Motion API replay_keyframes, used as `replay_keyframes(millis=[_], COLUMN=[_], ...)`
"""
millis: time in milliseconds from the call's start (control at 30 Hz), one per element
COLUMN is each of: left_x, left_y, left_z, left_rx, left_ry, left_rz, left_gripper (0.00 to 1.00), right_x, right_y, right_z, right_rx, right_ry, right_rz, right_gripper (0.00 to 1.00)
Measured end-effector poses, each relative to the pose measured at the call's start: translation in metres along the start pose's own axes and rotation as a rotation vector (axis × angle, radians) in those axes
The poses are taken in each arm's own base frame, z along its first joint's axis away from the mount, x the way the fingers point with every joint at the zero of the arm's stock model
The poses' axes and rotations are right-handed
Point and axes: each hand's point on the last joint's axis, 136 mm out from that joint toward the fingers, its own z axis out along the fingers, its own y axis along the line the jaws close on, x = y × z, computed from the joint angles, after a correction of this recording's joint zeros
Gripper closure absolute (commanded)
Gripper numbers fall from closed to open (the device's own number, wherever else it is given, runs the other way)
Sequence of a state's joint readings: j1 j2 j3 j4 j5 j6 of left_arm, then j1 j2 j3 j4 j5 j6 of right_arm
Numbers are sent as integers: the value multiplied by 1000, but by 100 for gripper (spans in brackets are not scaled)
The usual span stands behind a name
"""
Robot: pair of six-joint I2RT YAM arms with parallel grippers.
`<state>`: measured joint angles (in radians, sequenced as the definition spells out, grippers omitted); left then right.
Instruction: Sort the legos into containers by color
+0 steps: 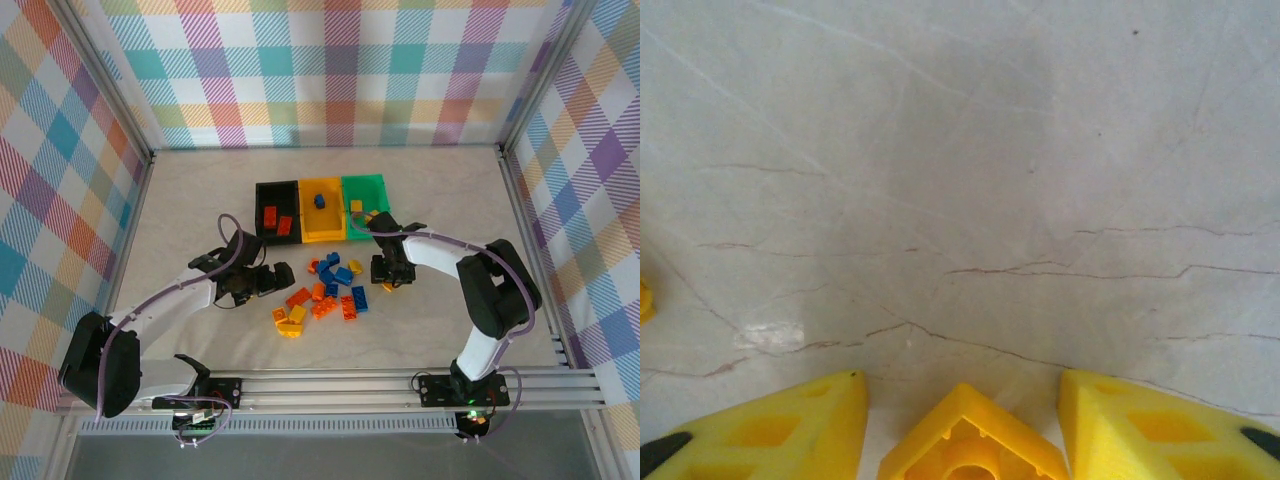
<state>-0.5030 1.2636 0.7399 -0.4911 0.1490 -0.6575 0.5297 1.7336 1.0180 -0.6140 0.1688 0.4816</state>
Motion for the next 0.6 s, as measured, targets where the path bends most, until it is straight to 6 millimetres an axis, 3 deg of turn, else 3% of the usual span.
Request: replay_keyframes(millis=[267, 400, 433, 533, 600], left_x=[1, 2, 2, 2, 2], left_y=[2, 3, 3, 3, 3], left_z=[3, 4, 4, 5, 5], left_rx=[-8, -13, -13, -13, -13], left_ry=[8, 13, 14, 14, 14], left_rz=[-1, -2, -2, -2, -2], left_gripper=[0, 0, 0, 0, 0], right_x=[-2, -7, -8, -13, -18], right_y=[0, 3, 4, 8, 10], right_z=[-1, -11, -15, -30, -37], right_rx=[-3, -23, -32, -61, -71], right_ry=[-12, -43, -53, -85, -97], right_rz=[-7, -15, -15, -15, -30], right_gripper=[59, 60, 59, 38, 32])
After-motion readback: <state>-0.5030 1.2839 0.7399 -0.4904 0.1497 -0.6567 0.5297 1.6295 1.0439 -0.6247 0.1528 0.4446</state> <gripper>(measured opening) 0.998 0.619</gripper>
